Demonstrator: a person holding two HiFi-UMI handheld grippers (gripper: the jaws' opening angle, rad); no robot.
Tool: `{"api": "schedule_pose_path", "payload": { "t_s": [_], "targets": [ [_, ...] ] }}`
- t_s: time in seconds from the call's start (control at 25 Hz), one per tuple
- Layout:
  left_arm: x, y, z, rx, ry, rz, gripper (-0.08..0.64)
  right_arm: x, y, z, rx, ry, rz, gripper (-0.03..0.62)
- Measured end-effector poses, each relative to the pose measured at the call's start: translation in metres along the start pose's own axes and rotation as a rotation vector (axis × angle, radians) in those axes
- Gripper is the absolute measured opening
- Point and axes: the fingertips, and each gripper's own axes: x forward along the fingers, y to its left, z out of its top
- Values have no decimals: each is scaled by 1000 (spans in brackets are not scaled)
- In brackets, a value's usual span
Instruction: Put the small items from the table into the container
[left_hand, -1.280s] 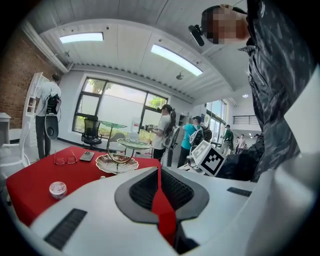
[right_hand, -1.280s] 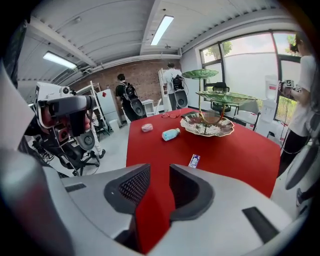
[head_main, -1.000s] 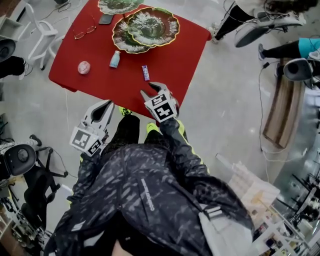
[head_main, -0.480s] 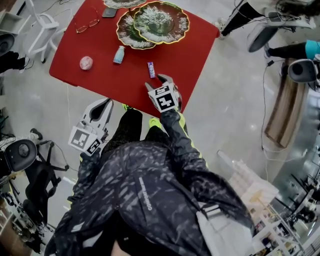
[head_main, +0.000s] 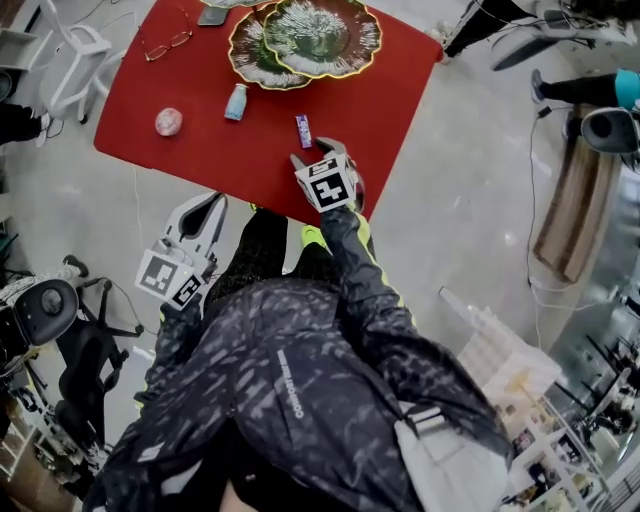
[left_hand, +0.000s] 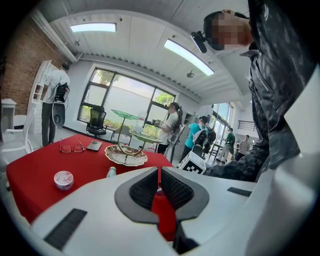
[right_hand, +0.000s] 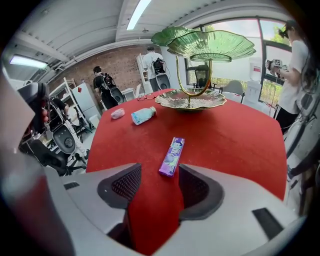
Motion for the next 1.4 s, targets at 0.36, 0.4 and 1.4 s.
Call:
{"api": "schedule_pose_path", "payload": {
  "t_s": [0.36, 0.4, 1.4],
  "targets": [
    [3, 7, 2, -17, 11, -8, 25, 6, -8, -4, 31, 23, -26, 221],
    [4, 7, 3, -17, 9, -11, 25, 6, -8, -4, 33, 23, -28, 221],
    [10, 17, 14, -25, -16, -14, 25, -3, -18, 0, 0, 18, -88, 98]
  ]
}}
